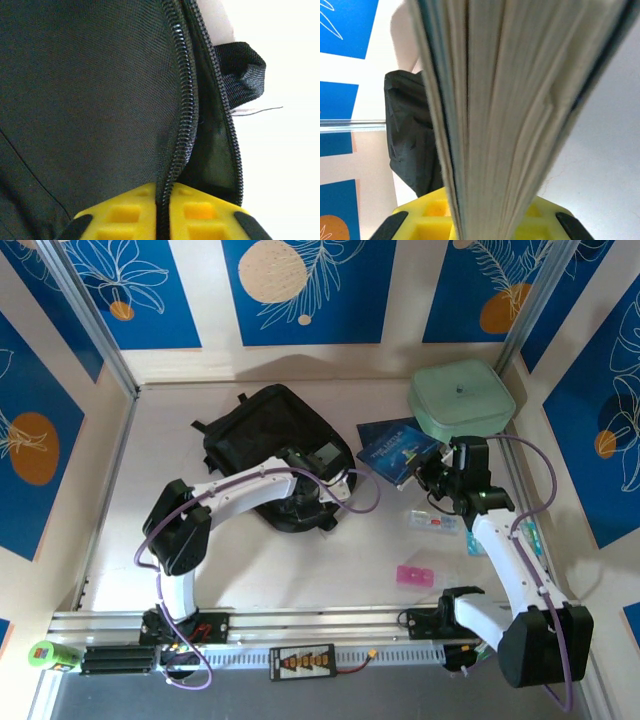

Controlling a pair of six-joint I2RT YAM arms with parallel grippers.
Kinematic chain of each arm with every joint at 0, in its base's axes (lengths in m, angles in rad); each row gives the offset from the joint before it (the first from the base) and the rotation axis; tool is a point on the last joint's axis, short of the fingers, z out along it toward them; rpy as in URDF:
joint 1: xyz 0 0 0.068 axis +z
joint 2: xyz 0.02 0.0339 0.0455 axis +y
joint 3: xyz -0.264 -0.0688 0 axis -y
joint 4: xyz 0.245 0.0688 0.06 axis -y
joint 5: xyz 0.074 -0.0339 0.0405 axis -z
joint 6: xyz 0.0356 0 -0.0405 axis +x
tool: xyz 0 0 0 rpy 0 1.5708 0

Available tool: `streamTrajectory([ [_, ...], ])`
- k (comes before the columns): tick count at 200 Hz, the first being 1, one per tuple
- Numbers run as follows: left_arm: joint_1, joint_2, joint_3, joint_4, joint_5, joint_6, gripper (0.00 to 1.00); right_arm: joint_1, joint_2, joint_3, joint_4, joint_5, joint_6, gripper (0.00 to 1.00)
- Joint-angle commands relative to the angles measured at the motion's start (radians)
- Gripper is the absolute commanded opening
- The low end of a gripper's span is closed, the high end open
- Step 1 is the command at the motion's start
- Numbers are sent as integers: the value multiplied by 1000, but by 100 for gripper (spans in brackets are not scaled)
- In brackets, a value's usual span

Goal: Pack books, pencil case, and school supplies into a backpack

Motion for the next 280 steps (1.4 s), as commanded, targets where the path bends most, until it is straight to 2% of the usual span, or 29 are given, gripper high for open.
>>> streamTrajectory([
  [1,-6,-95,-22,69,-19,28,6,-21,-43,3,18,-27,-4,6],
  [27,11,-205,-58,151,-24,17,0,-52,-71,8,-1,-24,-14,6],
  [67,41,-349,-134,296,-75,-32,0,-78,-95,22,-27,-53,-32,6],
  [95,60,-434,-196,426,-132,-82,0,-64,-96,27,-18,-130,-58,7],
  [131,60,-509,-278,567,-149,-99,0,38,-88,-6,25,-211,-9,7],
  [179,60,-542,-326,649,-95,-82,0,242,54,-45,191,-189,149,6],
  [217,61,-553,-339,659,-71,-57,0,283,183,-13,372,-227,263,7],
  [280,61,-557,-350,664,-49,-58,0,343,374,79,441,-182,310,7],
])
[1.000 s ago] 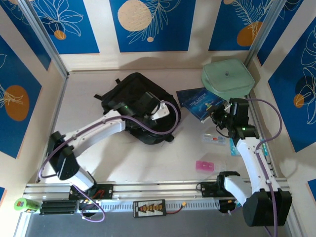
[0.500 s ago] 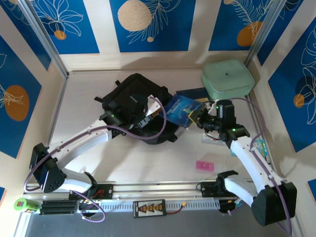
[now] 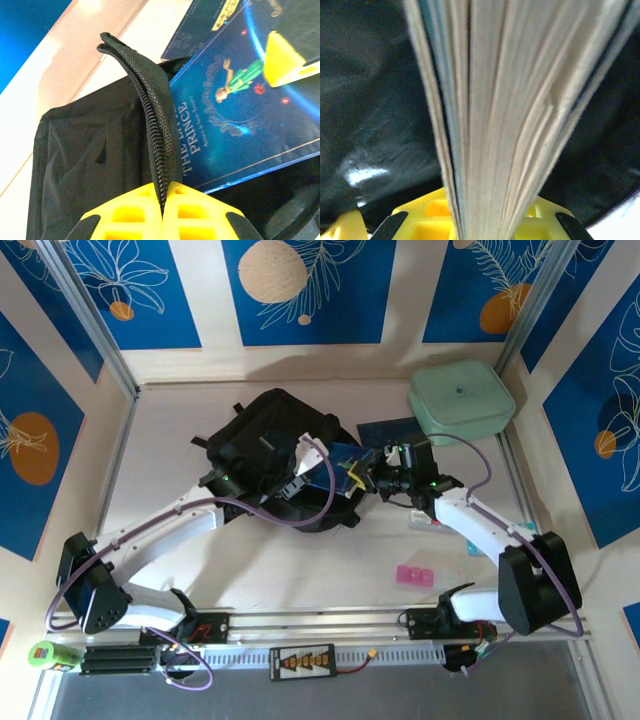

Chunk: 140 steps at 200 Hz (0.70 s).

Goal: Pack books, pencil case, and school supplies into a backpack

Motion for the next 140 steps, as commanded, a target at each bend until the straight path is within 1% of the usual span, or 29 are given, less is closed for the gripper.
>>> streamTrajectory([
  [1,5,-43,2,84,32,4,0,24,59,71,106,0,31,7],
  [28,5,-48,1,95,28,1,0,68,169,120,105,80,8,7],
  [51,5,-50,1,95,22,-8,0,95,267,151,107,147,19,6],
  [77,5,-58,-1,92,25,-13,0,108,352,202,104,182,21,6],
  [106,5,-58,-7,96,25,-21,0,127,452,267,95,200,77,6],
  [116,6,-56,-7,99,15,-26,0,140,483,261,132,250,121,6],
  [128,8,-46,0,99,-22,-36,0,159,523,248,207,320,166,7],
  [140,10,-37,10,89,-49,-44,0,169,575,280,226,350,185,7],
])
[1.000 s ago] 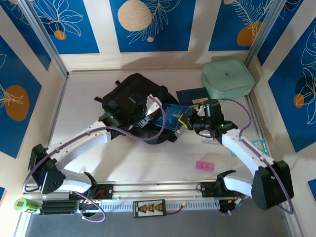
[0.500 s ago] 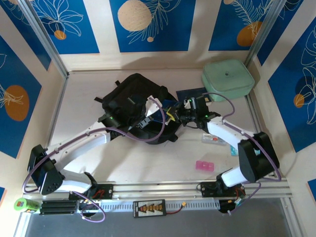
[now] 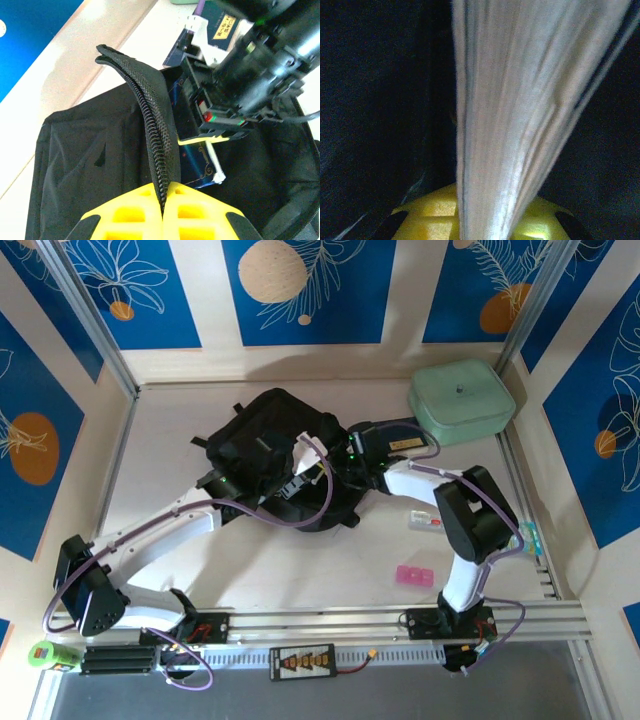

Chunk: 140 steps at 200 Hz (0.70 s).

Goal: Pack books, pencil case, and school supplies into a backpack

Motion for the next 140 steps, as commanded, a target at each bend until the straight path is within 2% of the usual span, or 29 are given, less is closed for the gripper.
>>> streamTrajectory([
  [1,9,-19,20,65,-44,-31,0,24,100,29,38,159,89,7],
  [24,20,-16,18,59,-49,-46,0,39,188,128,37,116,81,11],
  [47,34,-17,17,35,-47,-60,0,65,199,128,69,147,53,24],
  [73,44,-17,-11,23,-78,-57,0,49,152,49,141,105,55,40],
  [87,59,-22,-32,17,-78,-62,0,33,95,14,138,56,36,50],
  [110,80,-42,-73,6,-65,-69,0,17,-61,-69,89,10,-41,59],
  [140,108,-81,-125,-20,-50,-87,0,-28,-291,-193,-61,11,-139,65],
])
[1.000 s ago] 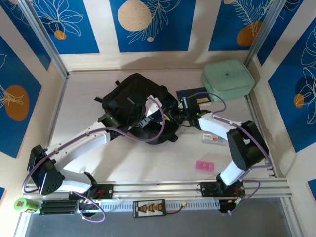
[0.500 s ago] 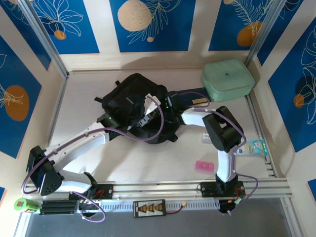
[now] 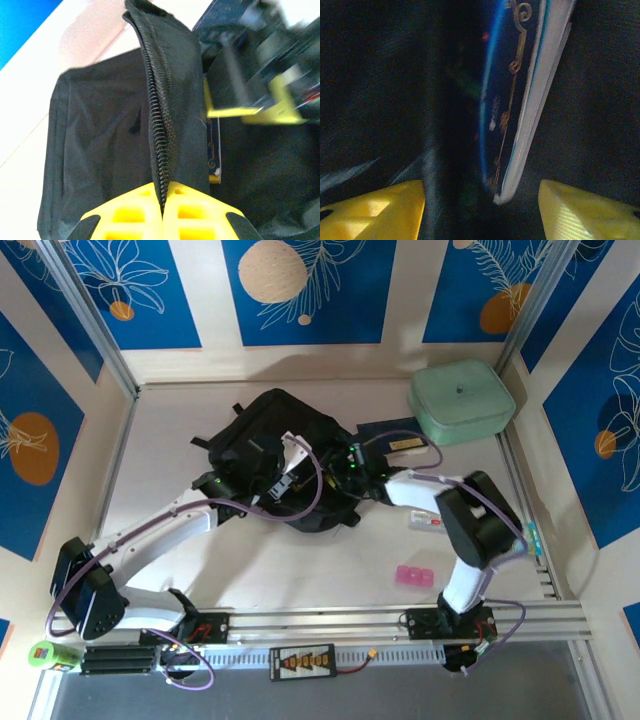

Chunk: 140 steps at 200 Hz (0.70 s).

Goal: Pack books, pencil case, and school supplies into a backpack

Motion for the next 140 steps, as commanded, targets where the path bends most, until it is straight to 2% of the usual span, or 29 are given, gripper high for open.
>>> streamTrajectory([
  [1,30,-55,-35,-23,1,-31,0,-34,-177,-63,-121,-21,-110,65],
  [38,103,-128,-80,-85,-45,-73,0,-154,-354,-100,-390,44,-258,69],
  [55,150,-158,-80,-127,-54,-114,0,-231,-355,-69,-457,38,-320,70],
  [73,167,-195,-87,-153,-28,-148,0,-296,-287,17,-516,6,-392,70],
  [85,167,-220,-94,-169,26,-171,15,-324,-210,97,-554,-16,-433,70],
  [101,179,-243,-89,-215,140,-242,45,-339,-84,218,-596,-28,-472,69],
  [121,182,-264,-79,-261,248,-312,68,-340,75,371,-630,-7,-507,68],
  [140,185,-302,-80,-281,302,-359,81,-345,217,512,-661,3,-505,67],
])
